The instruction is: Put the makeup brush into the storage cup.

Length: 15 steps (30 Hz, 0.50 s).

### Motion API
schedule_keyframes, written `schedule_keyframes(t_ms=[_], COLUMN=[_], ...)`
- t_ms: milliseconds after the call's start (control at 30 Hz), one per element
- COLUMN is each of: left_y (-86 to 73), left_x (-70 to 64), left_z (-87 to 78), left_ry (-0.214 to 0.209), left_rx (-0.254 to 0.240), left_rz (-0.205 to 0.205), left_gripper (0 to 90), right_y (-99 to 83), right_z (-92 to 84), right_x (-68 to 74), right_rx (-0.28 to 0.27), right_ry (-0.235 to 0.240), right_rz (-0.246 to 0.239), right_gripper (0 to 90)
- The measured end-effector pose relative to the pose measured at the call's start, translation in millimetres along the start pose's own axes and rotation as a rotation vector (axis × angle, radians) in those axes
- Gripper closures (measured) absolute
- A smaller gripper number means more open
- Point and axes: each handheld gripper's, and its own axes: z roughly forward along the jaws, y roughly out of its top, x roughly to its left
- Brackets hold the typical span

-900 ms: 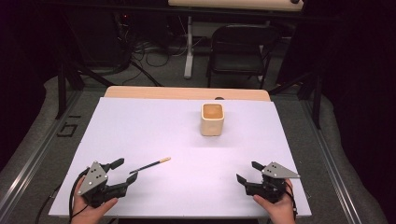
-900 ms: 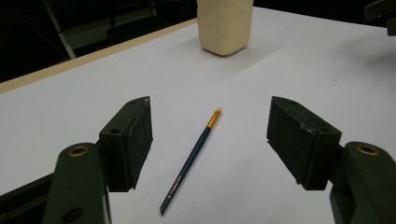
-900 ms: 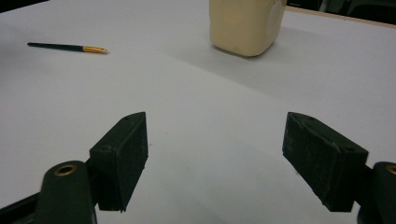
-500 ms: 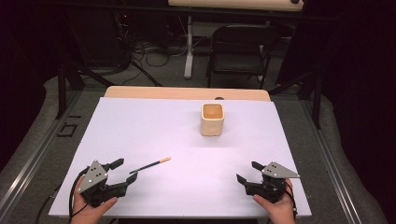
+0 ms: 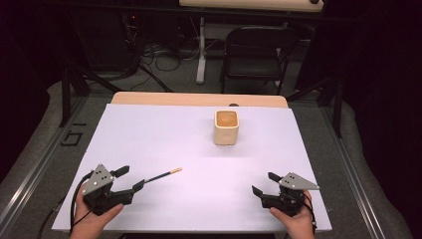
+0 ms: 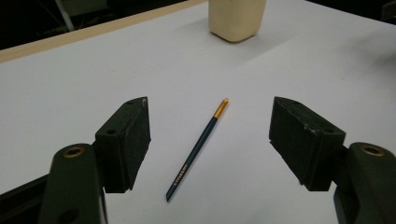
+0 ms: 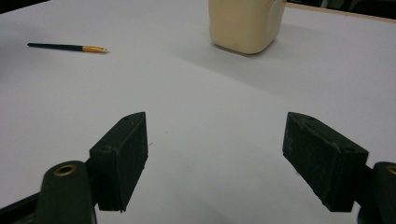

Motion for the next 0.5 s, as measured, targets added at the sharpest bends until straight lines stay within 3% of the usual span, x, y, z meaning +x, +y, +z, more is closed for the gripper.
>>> schedule_keyframes(t_ms=[333, 500], left_y=[10.9, 14.6], left_x=[3.2, 6.3], left_z=[1.5, 2.4], left_ry=[-0.007, -0.024], left_rx=[0.107, 0.137], left_rz=[0.054, 0.045], left_gripper=[29.7, 30.1], right_y=[0.0, -0.1], right_z=[0.1, 0.0], right_x=[0.4, 0.4], right_rx=[0.0, 0.005], right_ry=[0.002, 0.0], right_rz=[0.0, -0.001], right_gripper=[22.1, 22.1])
